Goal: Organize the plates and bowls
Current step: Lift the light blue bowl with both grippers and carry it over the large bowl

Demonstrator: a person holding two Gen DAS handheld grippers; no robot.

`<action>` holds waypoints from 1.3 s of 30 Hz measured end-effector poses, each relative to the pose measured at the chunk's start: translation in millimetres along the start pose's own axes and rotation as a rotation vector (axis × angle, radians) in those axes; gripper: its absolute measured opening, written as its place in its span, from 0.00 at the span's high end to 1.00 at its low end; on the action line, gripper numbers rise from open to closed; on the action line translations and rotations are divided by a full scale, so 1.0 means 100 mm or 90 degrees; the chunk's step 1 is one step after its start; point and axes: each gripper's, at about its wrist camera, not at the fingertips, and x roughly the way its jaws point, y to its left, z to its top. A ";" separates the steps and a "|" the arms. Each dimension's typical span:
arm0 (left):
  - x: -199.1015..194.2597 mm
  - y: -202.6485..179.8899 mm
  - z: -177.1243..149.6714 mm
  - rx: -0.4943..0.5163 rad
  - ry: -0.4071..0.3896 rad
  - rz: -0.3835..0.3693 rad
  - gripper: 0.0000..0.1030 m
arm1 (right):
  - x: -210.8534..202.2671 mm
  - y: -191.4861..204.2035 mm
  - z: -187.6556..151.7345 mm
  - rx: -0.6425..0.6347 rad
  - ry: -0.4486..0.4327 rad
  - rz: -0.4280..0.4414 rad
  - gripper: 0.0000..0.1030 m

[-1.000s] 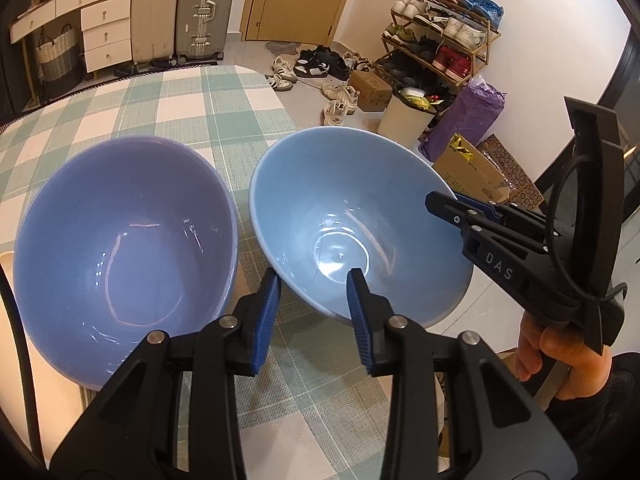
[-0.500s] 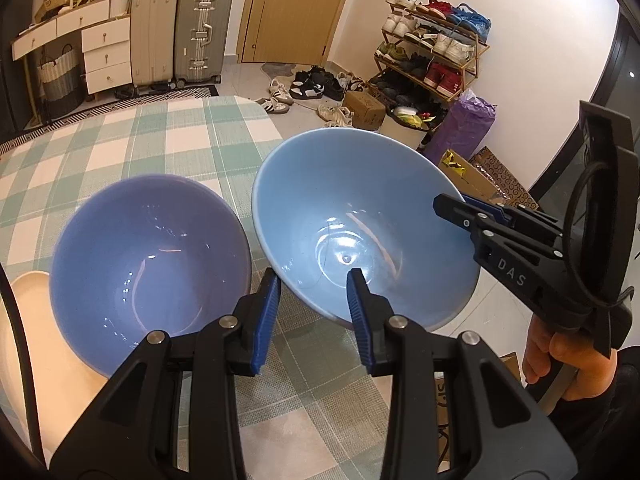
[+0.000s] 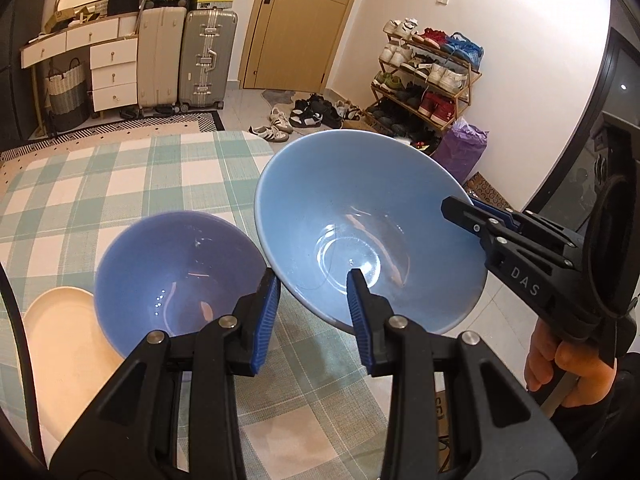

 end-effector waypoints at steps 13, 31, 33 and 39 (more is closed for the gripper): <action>-0.66 0.15 0.04 -0.012 -0.039 0.006 0.70 | -0.36 0.43 0.23 -0.025 -0.037 0.010 0.83; -1.20 0.46 0.00 -0.038 -0.061 0.043 0.70 | -0.34 0.95 0.37 -0.051 -0.042 0.045 0.82; -1.23 0.51 -0.01 -0.042 -0.060 0.046 0.70 | -0.31 1.00 0.37 -0.052 -0.040 0.048 0.82; -1.31 0.56 -0.01 -0.047 -0.058 0.060 0.70 | -0.21 1.10 0.36 -0.057 -0.033 0.059 0.82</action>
